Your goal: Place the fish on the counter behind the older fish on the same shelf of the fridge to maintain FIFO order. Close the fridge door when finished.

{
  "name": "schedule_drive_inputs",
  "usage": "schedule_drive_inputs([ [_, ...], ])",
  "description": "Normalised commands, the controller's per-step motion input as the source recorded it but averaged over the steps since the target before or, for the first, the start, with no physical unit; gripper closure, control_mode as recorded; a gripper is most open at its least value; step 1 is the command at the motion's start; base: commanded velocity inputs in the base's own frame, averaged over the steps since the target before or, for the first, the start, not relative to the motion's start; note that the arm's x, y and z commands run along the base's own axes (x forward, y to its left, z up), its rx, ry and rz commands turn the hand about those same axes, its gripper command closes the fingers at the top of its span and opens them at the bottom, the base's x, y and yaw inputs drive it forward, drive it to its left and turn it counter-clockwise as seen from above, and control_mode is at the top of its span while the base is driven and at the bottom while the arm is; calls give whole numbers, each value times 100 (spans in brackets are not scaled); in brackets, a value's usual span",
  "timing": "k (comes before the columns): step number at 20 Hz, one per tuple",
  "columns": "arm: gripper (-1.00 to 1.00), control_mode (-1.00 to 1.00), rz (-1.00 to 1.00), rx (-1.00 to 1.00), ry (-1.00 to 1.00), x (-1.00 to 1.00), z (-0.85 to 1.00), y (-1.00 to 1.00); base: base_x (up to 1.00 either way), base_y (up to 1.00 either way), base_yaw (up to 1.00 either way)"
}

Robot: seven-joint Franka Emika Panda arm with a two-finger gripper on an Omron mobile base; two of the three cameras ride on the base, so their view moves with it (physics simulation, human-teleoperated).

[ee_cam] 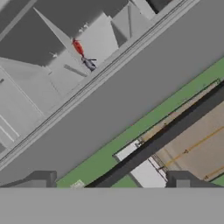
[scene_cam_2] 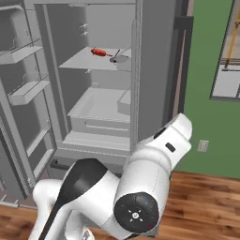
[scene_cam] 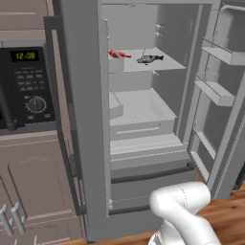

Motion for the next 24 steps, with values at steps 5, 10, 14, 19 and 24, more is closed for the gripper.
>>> schedule_drive_inputs([
  [5, -100, -100, 11, 3, -1, 48, -67, -71, 0, 0, 0],
  [10, -100, -100, 21, 4, -3, 26, -44, -67, 0, 0, 0],
  [14, -100, -100, 21, 1, 0, 60, -52, -38, 0, 0, 0],
  [19, -100, -100, 22, 1, -5, 65, -43, -30, 0, 0, 0],
  [24, -100, -100, 22, 0, -7, 65, -36, -15, 0, 0, 0],
])
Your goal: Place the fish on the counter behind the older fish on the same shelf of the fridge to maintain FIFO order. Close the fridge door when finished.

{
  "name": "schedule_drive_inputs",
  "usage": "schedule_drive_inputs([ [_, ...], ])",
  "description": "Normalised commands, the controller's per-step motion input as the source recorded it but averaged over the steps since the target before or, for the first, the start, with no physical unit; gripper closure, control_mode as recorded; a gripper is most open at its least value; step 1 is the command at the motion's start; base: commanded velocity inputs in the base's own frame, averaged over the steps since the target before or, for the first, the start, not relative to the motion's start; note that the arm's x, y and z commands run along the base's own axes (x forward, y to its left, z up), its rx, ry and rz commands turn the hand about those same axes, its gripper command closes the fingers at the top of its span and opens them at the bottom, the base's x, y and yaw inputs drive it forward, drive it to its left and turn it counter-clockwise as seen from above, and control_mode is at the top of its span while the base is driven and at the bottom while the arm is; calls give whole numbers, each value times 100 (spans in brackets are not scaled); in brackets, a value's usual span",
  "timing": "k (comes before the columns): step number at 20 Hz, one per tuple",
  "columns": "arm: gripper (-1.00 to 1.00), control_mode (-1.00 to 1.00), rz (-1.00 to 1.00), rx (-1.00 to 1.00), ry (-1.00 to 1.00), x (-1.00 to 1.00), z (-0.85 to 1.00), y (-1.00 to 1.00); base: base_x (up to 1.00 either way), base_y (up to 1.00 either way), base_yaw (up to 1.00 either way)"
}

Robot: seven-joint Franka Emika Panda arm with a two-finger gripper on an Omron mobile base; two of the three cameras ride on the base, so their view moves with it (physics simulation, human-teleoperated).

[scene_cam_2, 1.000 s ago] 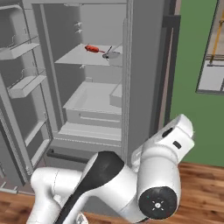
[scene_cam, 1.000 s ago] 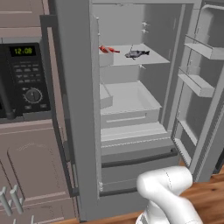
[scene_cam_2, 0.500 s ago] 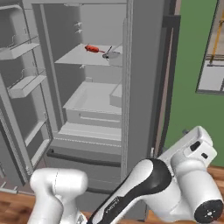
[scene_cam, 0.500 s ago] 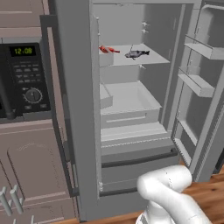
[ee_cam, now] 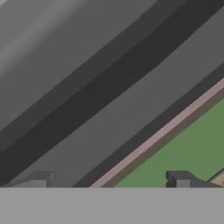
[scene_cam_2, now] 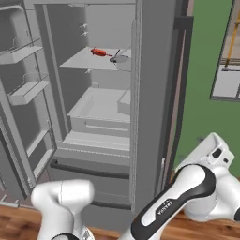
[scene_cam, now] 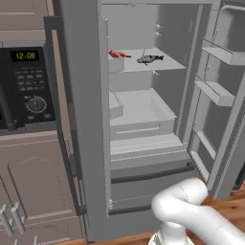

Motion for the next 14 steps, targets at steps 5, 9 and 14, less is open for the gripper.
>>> schedule_drive_inputs([
  [5, -100, -100, 24, 0, -8, 53, -21, -1, 0, 0, 0],
  [9, -100, -100, 21, -5, -17, 9, 0, 3, 0, 0, 0],
  [14, -100, -100, 21, -16, -14, 0, 0, 45, 0, 0, 0],
])
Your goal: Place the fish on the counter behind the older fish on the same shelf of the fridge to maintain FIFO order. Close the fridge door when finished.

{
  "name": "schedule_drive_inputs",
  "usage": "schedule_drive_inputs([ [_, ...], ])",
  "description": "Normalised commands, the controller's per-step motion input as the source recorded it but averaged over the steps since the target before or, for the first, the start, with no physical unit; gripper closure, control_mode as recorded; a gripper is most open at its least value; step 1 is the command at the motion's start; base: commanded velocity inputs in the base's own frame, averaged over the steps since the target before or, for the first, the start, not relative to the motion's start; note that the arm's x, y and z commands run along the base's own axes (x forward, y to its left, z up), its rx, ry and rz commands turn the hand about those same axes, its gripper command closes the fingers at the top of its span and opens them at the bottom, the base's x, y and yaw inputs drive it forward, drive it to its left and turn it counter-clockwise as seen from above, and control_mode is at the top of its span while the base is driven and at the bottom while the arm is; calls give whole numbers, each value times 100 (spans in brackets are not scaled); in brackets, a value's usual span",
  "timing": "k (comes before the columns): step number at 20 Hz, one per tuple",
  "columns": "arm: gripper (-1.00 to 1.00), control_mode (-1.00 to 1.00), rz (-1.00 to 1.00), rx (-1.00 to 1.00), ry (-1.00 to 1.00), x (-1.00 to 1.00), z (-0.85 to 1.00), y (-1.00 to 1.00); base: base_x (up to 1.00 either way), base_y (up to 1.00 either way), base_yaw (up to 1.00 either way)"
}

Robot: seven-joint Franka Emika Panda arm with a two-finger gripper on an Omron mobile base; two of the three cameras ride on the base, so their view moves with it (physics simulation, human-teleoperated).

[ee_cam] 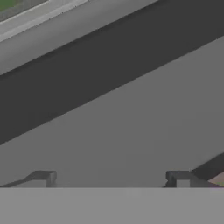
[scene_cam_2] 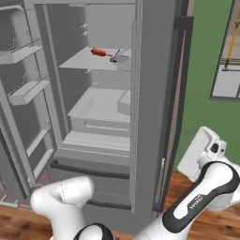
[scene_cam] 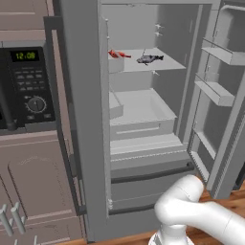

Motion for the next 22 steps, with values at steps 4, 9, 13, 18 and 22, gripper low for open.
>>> schedule_drive_inputs([
  [4, -100, -100, 19, -18, -6, 0, 0, 93, 0, 0, 0],
  [9, -100, -100, 13, -16, 0, 0, 0, 100, 0, 0, 0],
  [13, -100, -100, 9, -13, 0, 0, 0, 100, 0, 0, 0],
  [18, -100, -100, 1, -8, 0, 8, 0, 100, 0, 0, 0],
  [22, -100, -100, 0, -7, 0, 34, 11, 93, 0, 0, 0],
])
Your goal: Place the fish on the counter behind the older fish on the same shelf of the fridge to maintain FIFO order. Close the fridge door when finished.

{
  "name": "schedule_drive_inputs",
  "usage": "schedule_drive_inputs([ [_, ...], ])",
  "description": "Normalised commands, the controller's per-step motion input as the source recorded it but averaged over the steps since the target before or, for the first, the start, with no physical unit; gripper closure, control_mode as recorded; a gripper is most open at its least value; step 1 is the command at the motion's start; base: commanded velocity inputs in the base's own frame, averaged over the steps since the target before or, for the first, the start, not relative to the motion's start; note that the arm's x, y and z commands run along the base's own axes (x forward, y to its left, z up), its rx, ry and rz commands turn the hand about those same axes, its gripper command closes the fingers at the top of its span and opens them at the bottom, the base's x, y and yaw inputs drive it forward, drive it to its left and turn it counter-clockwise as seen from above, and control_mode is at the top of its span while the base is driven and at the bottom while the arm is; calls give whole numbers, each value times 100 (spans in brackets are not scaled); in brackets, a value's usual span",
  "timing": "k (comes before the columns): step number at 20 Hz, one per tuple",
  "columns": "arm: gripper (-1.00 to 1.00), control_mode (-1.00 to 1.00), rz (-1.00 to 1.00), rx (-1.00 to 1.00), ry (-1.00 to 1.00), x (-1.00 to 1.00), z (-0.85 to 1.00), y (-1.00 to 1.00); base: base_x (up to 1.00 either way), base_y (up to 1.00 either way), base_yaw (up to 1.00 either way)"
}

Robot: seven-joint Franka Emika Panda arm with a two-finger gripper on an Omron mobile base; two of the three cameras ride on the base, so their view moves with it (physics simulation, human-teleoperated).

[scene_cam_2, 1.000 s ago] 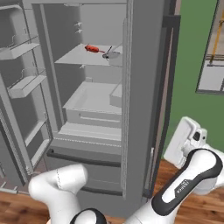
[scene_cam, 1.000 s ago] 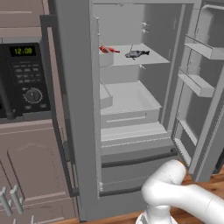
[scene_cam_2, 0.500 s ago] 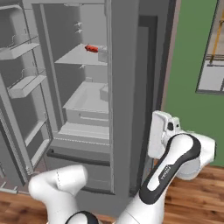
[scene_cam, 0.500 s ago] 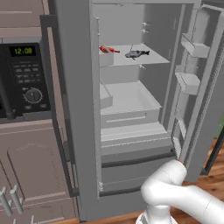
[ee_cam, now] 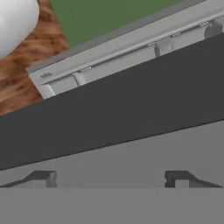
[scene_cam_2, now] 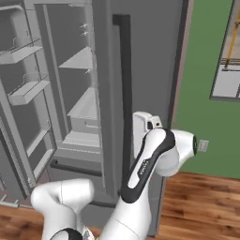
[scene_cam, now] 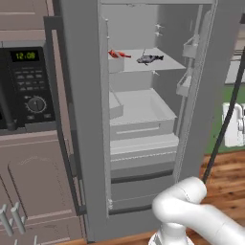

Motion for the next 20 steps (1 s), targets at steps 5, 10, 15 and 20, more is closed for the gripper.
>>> schedule_drive_inputs([
  [5, -100, -100, -3, -4, 0, 55, 17, 53, 0, 0, 0],
  [10, -100, -100, -11, -4, -1, 62, 15, 6, 0, 0, 0],
  [15, -100, -100, -15, -5, -3, 61, 13, 0, 0, 0, 0],
  [20, -100, -100, -20, -4, 0, 77, 5, 0, 0, 0, 0],
])
